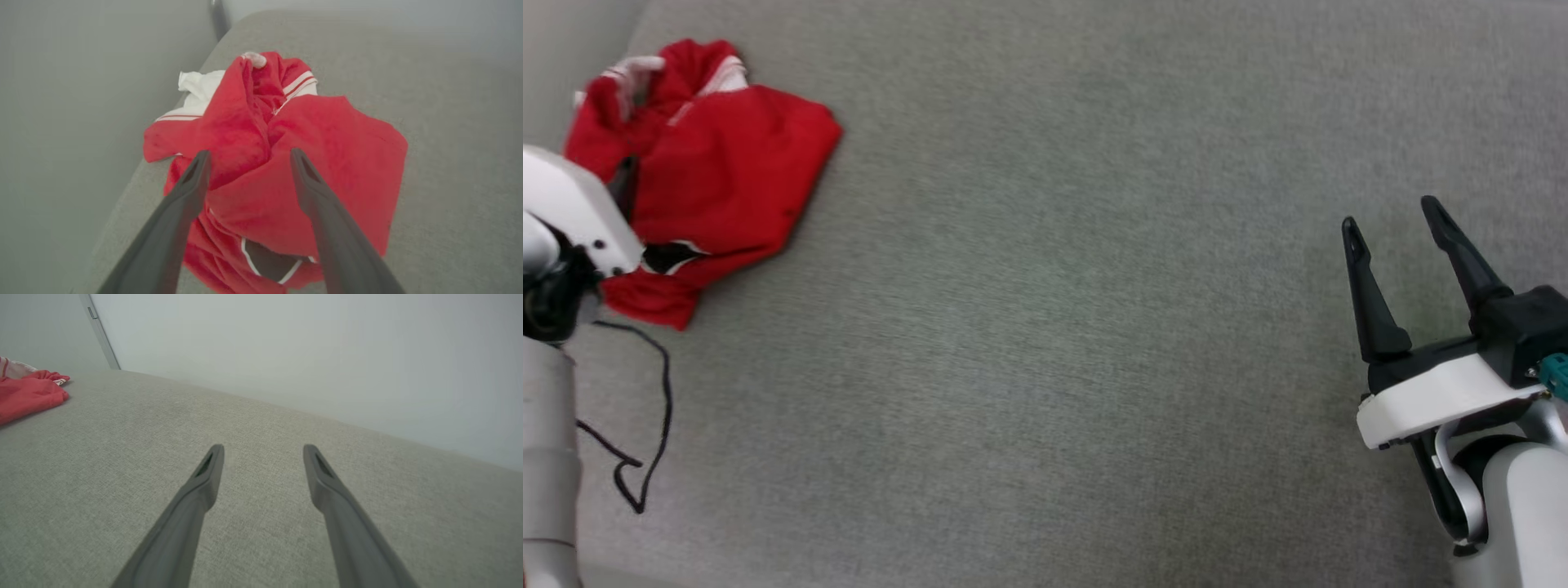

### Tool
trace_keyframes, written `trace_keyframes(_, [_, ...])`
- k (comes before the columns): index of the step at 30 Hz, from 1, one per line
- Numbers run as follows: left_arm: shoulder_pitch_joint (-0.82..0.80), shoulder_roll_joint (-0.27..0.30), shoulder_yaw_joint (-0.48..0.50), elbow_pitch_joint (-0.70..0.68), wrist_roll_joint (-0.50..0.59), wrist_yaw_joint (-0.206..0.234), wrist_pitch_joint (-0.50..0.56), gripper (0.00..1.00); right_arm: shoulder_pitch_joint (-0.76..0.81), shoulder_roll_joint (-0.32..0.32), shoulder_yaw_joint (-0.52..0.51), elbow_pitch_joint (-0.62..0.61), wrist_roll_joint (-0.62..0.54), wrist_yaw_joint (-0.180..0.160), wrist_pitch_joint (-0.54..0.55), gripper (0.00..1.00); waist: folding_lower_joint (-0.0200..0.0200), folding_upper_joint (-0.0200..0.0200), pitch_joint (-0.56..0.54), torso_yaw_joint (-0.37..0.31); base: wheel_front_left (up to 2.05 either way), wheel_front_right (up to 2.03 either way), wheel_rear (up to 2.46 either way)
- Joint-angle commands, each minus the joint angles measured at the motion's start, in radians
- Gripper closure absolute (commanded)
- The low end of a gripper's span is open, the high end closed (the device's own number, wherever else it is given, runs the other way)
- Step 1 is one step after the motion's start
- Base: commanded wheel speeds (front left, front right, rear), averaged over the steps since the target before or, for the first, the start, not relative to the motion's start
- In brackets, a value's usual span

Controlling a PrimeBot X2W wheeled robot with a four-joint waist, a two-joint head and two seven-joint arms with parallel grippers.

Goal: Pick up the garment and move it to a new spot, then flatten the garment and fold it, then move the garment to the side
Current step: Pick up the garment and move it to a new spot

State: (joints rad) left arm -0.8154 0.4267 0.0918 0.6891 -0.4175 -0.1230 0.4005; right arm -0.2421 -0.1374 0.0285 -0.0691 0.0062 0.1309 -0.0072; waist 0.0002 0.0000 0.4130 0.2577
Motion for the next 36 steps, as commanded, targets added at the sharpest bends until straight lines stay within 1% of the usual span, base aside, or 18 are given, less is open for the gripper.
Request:
trace_keyframes(1, [-0.018,0.023,0.001,0.039,-0.018,-0.004,0.058,0.00,-0.028,-0.005,0.004,-0.007,-0.001,0.000,-0.007,0.00,-0.0002,0.0000,0.091,-0.069,0.00,0.00,0.00])
trace_keyframes(6, [-0.032,0.053,0.027,0.121,-0.083,-0.005,0.187,0.00,-0.053,-0.013,0.004,-0.010,0.000,0.000,-0.009,0.00,-0.0002,0.0000,0.156,-0.089,0.00,0.00,0.00])
trace_keyframes(10, [-0.005,0.035,0.039,0.174,-0.127,-0.003,0.265,0.00,-0.065,-0.019,0.003,-0.010,0.002,0.000,-0.013,0.00,-0.0002,0.0000,0.179,-0.095,0.00,0.00,0.00])
trace_keyframes(11, [-0.001,0.031,0.042,0.182,-0.134,-0.003,0.275,0.41,-0.067,-0.019,0.002,-0.009,0.002,0.000,-0.014,0.00,-0.0002,0.0000,0.181,-0.095,0.00,0.00,0.00])
trace_keyframes(12, [0.003,0.028,0.042,0.186,-0.136,-0.001,0.275,0.60,-0.068,-0.019,0.001,-0.009,0.000,0.000,-0.015,0.00,-0.0002,0.0000,0.181,-0.094,0.00,0.00,0.00])
trace_keyframes(13, [0.005,0.026,0.042,0.188,-0.139,0.002,0.271,1.00,-0.069,-0.018,-0.001,-0.008,-0.001,0.000,-0.015,0.00,-0.0002,0.0000,0.180,-0.094,0.00,0.00,0.00])
trace_keyframes(17, [0.005,0.026,0.045,0.183,-0.140,0.009,0.248,1.00,-0.065,-0.013,-0.003,-0.004,-0.004,0.000,-0.019,0.00,-0.0002,0.0000,0.163,-0.087,0.00,0.00,0.00])
trace_keyframes(19, [-0.004,0.039,0.046,0.165,-0.128,0.017,0.210,1.00,-0.058,-0.009,-0.002,0.002,-0.004,0.000,-0.020,0.00,-0.0002,0.0000,0.143,-0.083,0.00,0.00,0.00])
trace_keyframes(22, [-0.018,0.066,0.036,0.127,-0.097,0.019,0.131,1.00,-0.042,-0.003,-0.006,0.013,0.000,0.000,-0.022,0.00,-0.0002,0.0000,0.103,-0.074,0.00,0.00,0.00])
trace_keyframes(27, [-0.036,0.105,0.002,0.067,-0.014,0.037,-0.047,1.00,-0.008,0.016,-0.017,0.034,0.007,0.000,-0.037,0.00,-0.0002,0.0000,0.008,-0.064,0.00,0.00,0.00])
trace_keyframes(33, [-0.085,0.126,-0.035,0.025,0.060,0.047,-0.268,1.00,0.045,0.047,-0.037,0.058,0.013,0.000,-0.048,0.00,-0.0002,0.0000,-0.124,-0.066,0.00,0.00,0.00])
trace_keyframes(36, [-0.103,0.127,-0.058,0.020,0.094,0.041,-0.365,1.00,0.074,0.061,-0.041,0.072,0.020,0.000,-0.055,0.00,-0.0002,0.0000,-0.195,-0.079,0.00,0.00,0.00])
